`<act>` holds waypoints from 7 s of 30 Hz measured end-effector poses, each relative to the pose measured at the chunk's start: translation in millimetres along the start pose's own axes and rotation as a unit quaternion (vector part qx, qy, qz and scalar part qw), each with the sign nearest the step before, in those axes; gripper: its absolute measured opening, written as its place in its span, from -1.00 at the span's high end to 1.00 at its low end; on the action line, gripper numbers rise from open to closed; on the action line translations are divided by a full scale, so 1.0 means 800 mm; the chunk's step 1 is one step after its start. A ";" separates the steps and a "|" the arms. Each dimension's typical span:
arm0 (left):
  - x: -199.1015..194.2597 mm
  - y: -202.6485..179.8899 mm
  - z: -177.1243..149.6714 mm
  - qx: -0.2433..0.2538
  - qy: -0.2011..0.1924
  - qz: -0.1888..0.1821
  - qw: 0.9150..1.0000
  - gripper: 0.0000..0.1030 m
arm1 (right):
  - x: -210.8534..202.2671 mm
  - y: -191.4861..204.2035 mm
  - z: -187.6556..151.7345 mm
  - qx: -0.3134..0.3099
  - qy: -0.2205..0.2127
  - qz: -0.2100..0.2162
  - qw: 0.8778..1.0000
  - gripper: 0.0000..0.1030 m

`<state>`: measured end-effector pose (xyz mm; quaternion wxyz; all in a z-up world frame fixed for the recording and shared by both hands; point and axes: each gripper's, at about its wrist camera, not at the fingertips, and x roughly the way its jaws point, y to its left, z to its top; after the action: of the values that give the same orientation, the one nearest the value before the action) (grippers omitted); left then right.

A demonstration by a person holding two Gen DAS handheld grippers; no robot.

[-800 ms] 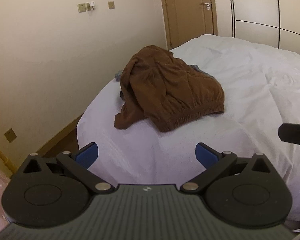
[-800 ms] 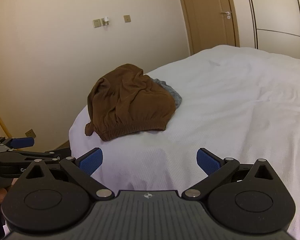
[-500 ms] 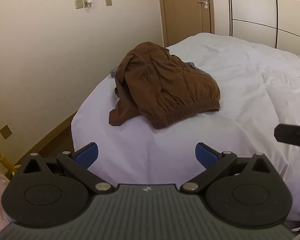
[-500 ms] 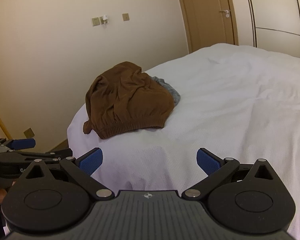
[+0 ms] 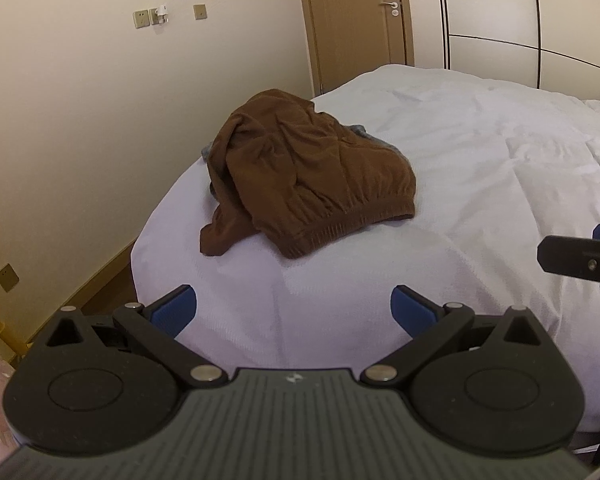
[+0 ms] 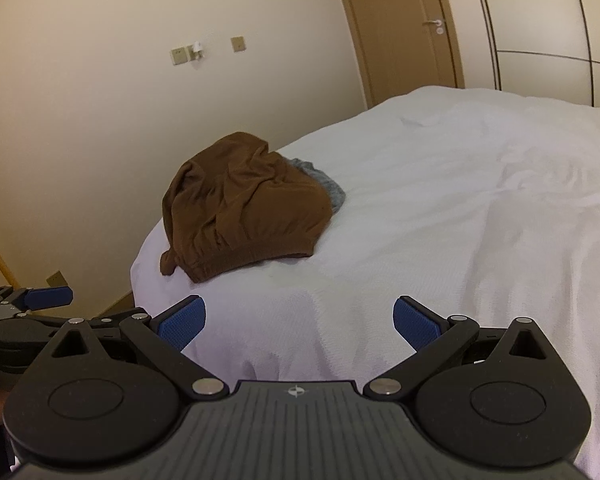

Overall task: Fold clothes
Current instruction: 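Approach the crumpled brown shorts on the bed with both tools, then grasp the brown shorts waistband with the left tool while the right tool grasps it too, then lift the shorts by the waistband with both tools and shake them out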

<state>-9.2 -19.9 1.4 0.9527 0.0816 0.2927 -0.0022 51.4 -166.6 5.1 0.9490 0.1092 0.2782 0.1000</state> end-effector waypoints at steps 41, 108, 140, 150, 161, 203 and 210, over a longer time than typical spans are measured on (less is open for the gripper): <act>0.005 0.019 -0.007 -0.016 0.002 0.004 1.000 -0.98 | 0.016 0.008 -0.007 0.000 0.009 -0.004 1.000 -0.99; -0.081 -0.122 0.152 0.188 -0.320 -0.402 0.837 0.72 | -0.210 -0.137 0.078 -0.144 -0.216 -0.090 0.962 0.69; 0.056 -0.559 0.105 0.114 0.066 -0.544 0.829 -0.14 | -0.237 -0.480 -0.114 0.108 -0.096 -0.265 0.953 -0.33; 0.102 -0.645 0.098 0.205 0.084 -0.467 0.856 0.87 | -0.194 -0.517 -0.106 0.086 -0.073 -0.199 0.973 -0.40; 0.114 -0.488 0.168 0.146 0.018 -0.461 0.875 1.00 | -0.113 -0.578 -0.062 0.189 -0.023 -0.117 0.975 -0.16; -0.107 -0.246 0.276 0.100 -0.270 -0.508 0.812 0.97 | -0.515 -0.212 -0.017 -0.082 -0.385 -0.226 0.891 0.88; -0.178 -0.191 0.297 0.100 -0.356 -0.501 0.783 0.97 | -0.538 -0.198 0.026 -0.155 -0.406 -0.281 0.856 0.89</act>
<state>-2.7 -214.1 251.2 0.8406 0.0120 -0.0694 -0.5371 -271.7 -429.2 197.9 0.9702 -0.0911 -0.1316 -0.1821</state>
